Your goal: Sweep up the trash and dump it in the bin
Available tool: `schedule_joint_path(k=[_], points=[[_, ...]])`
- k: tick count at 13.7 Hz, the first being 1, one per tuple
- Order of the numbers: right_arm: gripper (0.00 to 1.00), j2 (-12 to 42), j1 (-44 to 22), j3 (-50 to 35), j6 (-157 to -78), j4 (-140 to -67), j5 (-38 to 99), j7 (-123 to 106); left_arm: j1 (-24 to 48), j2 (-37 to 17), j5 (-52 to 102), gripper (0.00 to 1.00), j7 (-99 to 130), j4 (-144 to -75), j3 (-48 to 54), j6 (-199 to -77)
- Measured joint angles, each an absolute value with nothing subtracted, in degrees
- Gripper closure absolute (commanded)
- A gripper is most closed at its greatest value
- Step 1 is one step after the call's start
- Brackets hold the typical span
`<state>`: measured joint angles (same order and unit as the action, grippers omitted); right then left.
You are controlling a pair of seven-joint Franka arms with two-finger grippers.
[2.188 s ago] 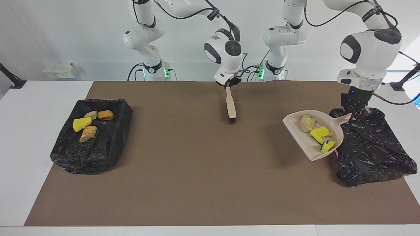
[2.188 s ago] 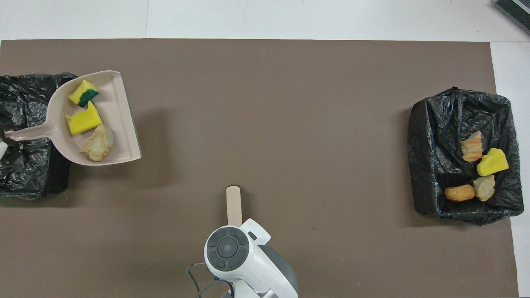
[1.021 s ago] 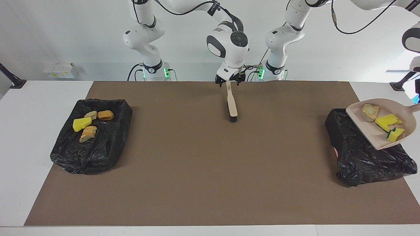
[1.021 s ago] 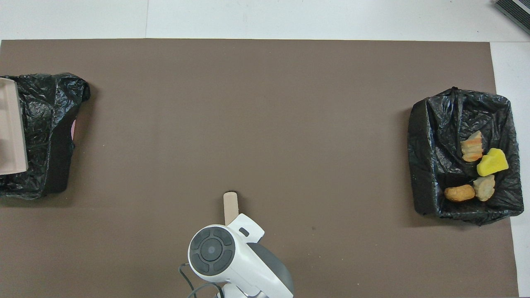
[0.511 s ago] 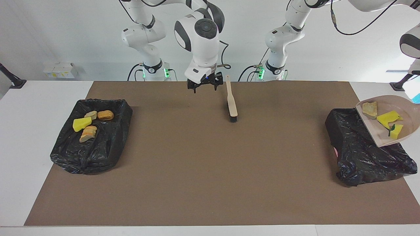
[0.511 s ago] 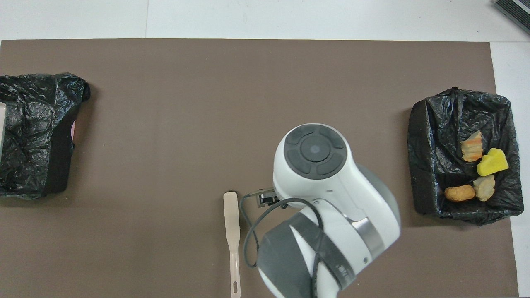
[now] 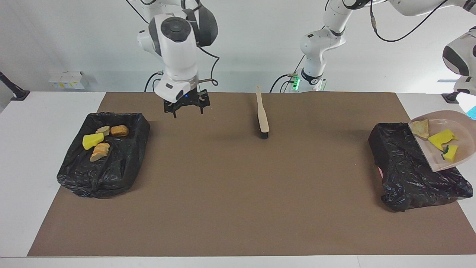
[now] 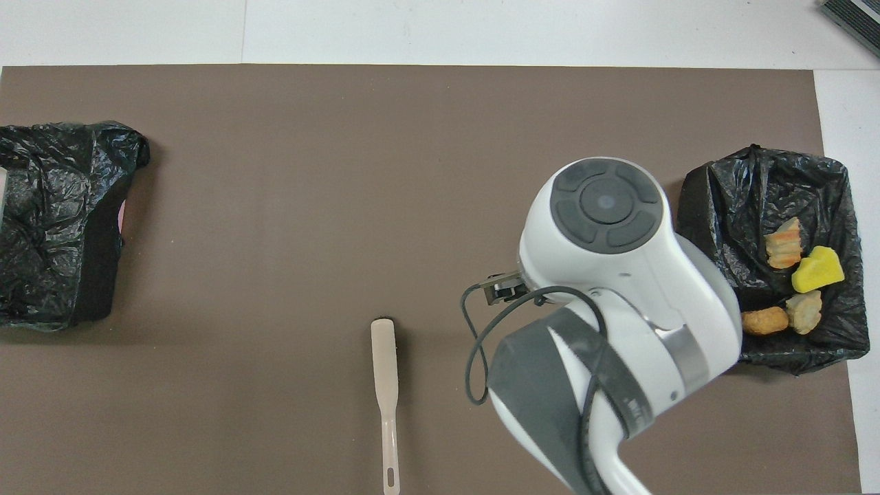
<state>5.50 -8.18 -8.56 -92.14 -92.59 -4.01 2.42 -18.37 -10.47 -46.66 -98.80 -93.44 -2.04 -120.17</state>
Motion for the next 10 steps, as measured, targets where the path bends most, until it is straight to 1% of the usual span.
schedule_joint_path(k=[3, 5, 8, 10], points=[[0.00, 3.96, -0.52, -8.41, -90.76, -91.29, -4.01, -2.94, -16.86, -9.17, -52.09, 1.00, -94.22, -95.45, -2.04, -118.78], [0.00, 2.65, 2.99, -7.68, -90.73, -91.23, -4.01, -3.15, -15.27, -8.14, -58.02, 1.00, -89.59, -96.80, -2.02, -116.25], [0.00, 0.50, 4.17, -4.04, -90.59, -91.19, -3.70, -2.22, -12.26, -7.29, -64.81, 1.00, -86.31, -97.14, -1.98, -111.53], [0.00, -0.61, 4.17, -2.05, -89.89, -91.21, -0.95, 0.40, -10.48, -6.78, -68.39, 1.00, -85.24, -97.14, -1.94, -109.01]])
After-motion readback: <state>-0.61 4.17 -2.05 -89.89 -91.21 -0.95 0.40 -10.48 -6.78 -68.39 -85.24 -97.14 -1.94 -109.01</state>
